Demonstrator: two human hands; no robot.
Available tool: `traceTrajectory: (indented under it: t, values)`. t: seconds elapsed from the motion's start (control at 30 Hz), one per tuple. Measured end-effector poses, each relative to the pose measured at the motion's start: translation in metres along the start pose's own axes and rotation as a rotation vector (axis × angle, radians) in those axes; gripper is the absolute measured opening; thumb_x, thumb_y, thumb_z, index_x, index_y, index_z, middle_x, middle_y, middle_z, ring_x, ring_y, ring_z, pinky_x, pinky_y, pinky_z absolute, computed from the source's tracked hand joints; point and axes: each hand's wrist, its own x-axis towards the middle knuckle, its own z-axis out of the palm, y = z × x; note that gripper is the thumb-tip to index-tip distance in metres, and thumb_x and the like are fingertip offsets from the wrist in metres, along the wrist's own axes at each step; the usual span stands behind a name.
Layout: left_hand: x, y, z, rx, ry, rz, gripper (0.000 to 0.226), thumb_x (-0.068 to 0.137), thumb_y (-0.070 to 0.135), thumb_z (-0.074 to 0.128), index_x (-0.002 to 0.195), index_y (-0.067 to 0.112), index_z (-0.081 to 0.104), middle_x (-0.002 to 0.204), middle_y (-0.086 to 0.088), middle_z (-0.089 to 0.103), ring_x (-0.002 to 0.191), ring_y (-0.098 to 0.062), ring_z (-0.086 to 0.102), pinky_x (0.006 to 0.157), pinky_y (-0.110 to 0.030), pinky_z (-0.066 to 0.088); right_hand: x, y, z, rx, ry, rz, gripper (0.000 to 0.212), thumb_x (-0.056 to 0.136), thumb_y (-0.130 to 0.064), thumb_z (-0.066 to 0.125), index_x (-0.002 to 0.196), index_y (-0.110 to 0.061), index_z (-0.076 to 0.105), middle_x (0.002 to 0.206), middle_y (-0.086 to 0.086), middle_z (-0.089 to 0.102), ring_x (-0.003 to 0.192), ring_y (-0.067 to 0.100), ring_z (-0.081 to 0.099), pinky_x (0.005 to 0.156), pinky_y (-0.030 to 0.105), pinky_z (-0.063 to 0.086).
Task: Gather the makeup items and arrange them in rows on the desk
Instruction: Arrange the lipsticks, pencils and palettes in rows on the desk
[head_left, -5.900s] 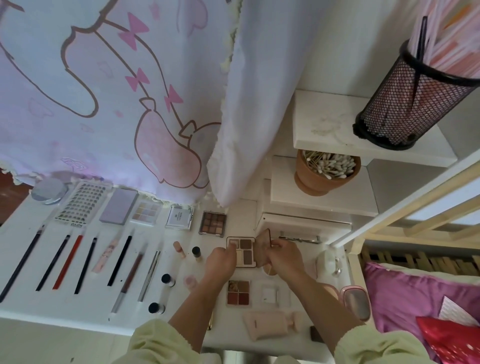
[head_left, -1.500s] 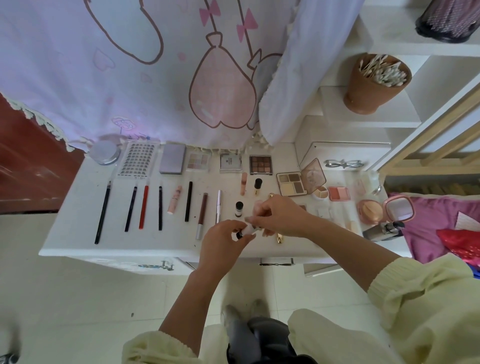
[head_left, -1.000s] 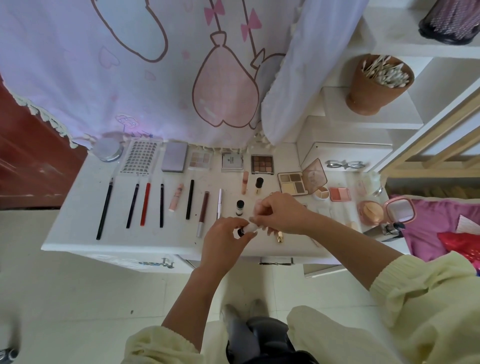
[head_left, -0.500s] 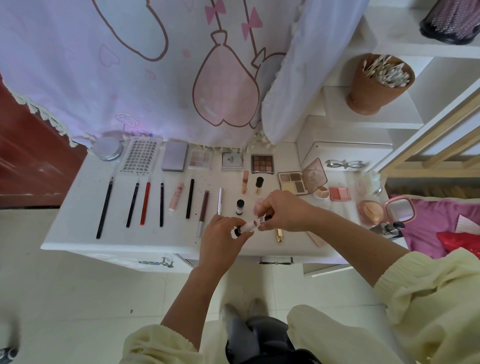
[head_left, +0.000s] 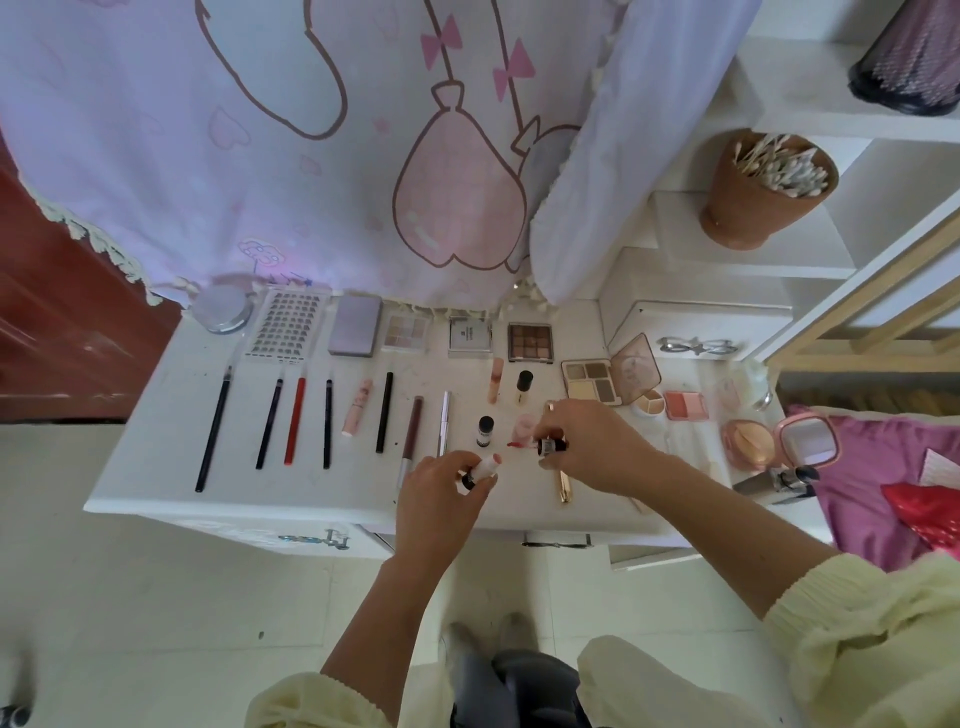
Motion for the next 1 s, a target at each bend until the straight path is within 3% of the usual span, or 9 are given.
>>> traceTrajectory:
  t: [0.2, 0.3, 0.37, 0.5, 0.77, 0.87, 1.0]
  values:
    - [0.003, -0.005, 0.008, -0.213, -0.015, -0.157, 0.027, 0.080, 0.037, 0.075, 0.103, 0.023, 0.072, 0.093, 0.015, 0.070, 0.085, 0.003, 0.063, 0.076, -0.004, 0.042, 0.003, 0.011, 0.030, 0.313, 0.067, 0.159, 0.023, 0.079, -0.026, 0.078, 0.100, -0.018, 0.073, 0.092, -0.005, 0.070, 0.082, 0.009, 0.062, 0.077, 0.019, 0.047]
    - [0.004, -0.006, 0.017, -0.225, -0.020, -0.179, 0.024, 0.081, 0.036, 0.075, 0.102, 0.026, 0.072, 0.095, 0.018, 0.068, 0.087, 0.004, 0.060, 0.082, -0.012, 0.046, 0.007, 0.015, 0.054, 0.444, 0.111, 0.187, 0.018, 0.077, -0.023, 0.079, 0.093, -0.018, 0.072, 0.085, -0.009, 0.069, 0.076, 0.003, 0.061, 0.067, 0.005, 0.042]
    - [0.004, -0.007, 0.021, -0.195, -0.022, -0.194, 0.025, 0.081, 0.039, 0.074, 0.104, 0.029, 0.071, 0.095, 0.018, 0.064, 0.088, 0.003, 0.056, 0.082, -0.012, 0.042, 0.010, 0.016, 0.069, 0.489, 0.142, 0.205, 0.016, 0.077, -0.021, 0.080, 0.090, -0.020, 0.069, 0.083, -0.012, 0.067, 0.078, 0.000, 0.061, 0.068, 0.003, 0.041]
    - [0.007, -0.013, 0.031, -0.146, -0.020, -0.225, 0.027, 0.082, 0.043, 0.072, 0.107, 0.033, 0.070, 0.094, 0.016, 0.055, 0.081, 0.007, 0.050, 0.069, 0.001, 0.034, 0.018, 0.018, 0.095, 0.478, 0.173, 0.219, 0.012, 0.083, -0.021, 0.074, 0.092, -0.017, 0.067, 0.088, -0.007, 0.067, 0.082, 0.010, 0.060, 0.077, 0.016, 0.046]
    - [0.007, -0.023, 0.046, -0.154, -0.005, -0.258, 0.030, 0.082, 0.043, 0.071, 0.110, 0.032, 0.070, 0.090, 0.021, 0.047, 0.080, 0.004, 0.052, 0.068, 0.001, 0.036, 0.023, 0.026, 0.117, 0.399, 0.267, 0.160, 0.018, 0.088, -0.024, 0.068, 0.104, -0.014, 0.068, 0.100, -0.002, 0.066, 0.091, 0.010, 0.053, 0.087, 0.018, 0.042]
    - [0.006, -0.024, 0.050, -0.151, 0.012, -0.259, 0.031, 0.081, 0.043, 0.071, 0.109, 0.031, 0.071, 0.090, 0.020, 0.049, 0.079, 0.005, 0.052, 0.067, 0.003, 0.036, 0.022, 0.029, 0.119, 0.329, 0.304, 0.144, 0.017, 0.087, -0.024, 0.069, 0.100, -0.014, 0.071, 0.098, -0.001, 0.067, 0.097, 0.015, 0.052, 0.089, 0.023, 0.041]
    - [0.006, -0.024, 0.052, -0.165, 0.022, -0.268, 0.030, 0.081, 0.042, 0.072, 0.109, 0.031, 0.071, 0.090, 0.021, 0.049, 0.078, 0.005, 0.053, 0.068, 0.003, 0.036, 0.023, 0.037, 0.127, 0.157, 0.341, 0.049, 0.009, 0.083, -0.025, 0.072, 0.089, -0.018, 0.072, 0.090, -0.005, 0.067, 0.090, 0.014, 0.050, 0.087, 0.029, 0.047]
